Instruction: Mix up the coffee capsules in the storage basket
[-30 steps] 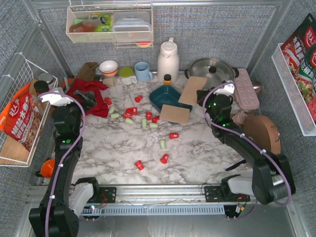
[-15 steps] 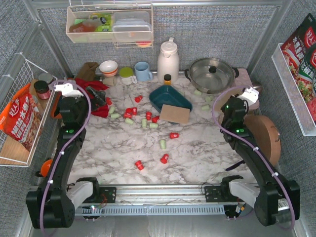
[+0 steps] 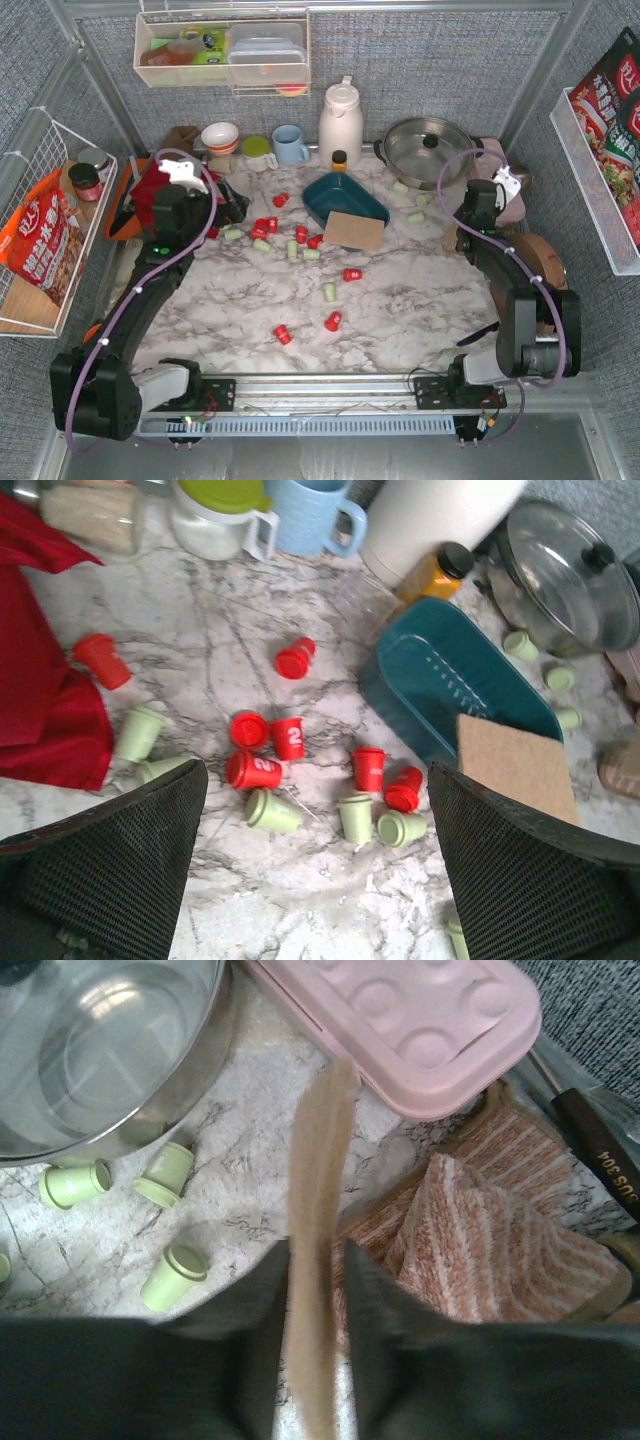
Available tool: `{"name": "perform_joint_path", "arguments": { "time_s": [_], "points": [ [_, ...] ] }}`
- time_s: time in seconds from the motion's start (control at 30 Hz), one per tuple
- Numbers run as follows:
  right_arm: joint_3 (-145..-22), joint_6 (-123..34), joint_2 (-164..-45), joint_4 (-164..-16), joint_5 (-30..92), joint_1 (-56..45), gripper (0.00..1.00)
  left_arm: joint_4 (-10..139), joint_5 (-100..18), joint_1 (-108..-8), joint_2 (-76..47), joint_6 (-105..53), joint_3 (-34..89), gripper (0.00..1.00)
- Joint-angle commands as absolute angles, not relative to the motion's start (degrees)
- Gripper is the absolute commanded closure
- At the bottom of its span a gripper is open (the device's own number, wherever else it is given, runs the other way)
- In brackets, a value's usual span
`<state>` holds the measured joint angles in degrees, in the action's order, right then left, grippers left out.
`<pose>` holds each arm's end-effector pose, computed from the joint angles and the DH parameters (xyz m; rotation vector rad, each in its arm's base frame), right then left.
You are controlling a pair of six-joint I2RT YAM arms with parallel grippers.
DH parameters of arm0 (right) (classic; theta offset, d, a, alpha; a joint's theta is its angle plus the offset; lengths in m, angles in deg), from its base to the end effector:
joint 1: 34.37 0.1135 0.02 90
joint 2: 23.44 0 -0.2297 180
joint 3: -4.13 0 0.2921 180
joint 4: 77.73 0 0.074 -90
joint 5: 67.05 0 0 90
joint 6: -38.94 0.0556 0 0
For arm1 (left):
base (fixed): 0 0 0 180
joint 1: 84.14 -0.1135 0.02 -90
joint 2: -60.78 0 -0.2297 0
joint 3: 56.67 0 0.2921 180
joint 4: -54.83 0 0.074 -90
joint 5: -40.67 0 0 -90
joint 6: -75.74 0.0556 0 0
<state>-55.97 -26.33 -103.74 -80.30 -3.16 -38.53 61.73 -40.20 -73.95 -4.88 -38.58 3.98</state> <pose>0.3670 -0.0512 0.1911 0.7611 1.7751 -0.2089 0.3355 -0.0693 0.2707 -0.1062 1.8093 -0.5730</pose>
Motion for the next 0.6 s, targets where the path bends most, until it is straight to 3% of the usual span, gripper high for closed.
{"name": "perform_joint_path", "arguments": {
  "time_s": [0.0,0.03,0.1,0.17,0.37,0.57],
  "points": [
    [-57.7,-25.92,-106.22,-82.42,-0.23,-39.88,0.51,62.79,-39.4,-70.22,-6.13,-35.7,4.82,0.01],
    [-58.0,-25.62,-106.5,-83.52,-1.12,-40.11,0.41,62.83,-39.46,-68.92,-6.63,-35.37,4.83,0.01],
    [-58.57,-25.17,-106.76,-86.54,-2.96,-40.54,0.29,62.87,-39.82,-66.22,-7.75,-34.96,4.81,0.01],
    [-59.5,-25.21,-106.39,-90.21,-5.34,-40.6,0.22,63.26,-40.68,-63.29,-9.38,-34.81,5.03,0.01],
    [-59.49,-27.8,-98.78,-95.75,-9.94,-38.26,0.18,64.32,-43.44,-55.45,-15.9,-39.75,7.94,0.05],
    [-56.04,-31.3,-88.46,-97.06,-9.73,-30.87,0.17,54.03,-46.87,-47.79,-21.87,-43.56,6.38,0.09]
  ]
}}
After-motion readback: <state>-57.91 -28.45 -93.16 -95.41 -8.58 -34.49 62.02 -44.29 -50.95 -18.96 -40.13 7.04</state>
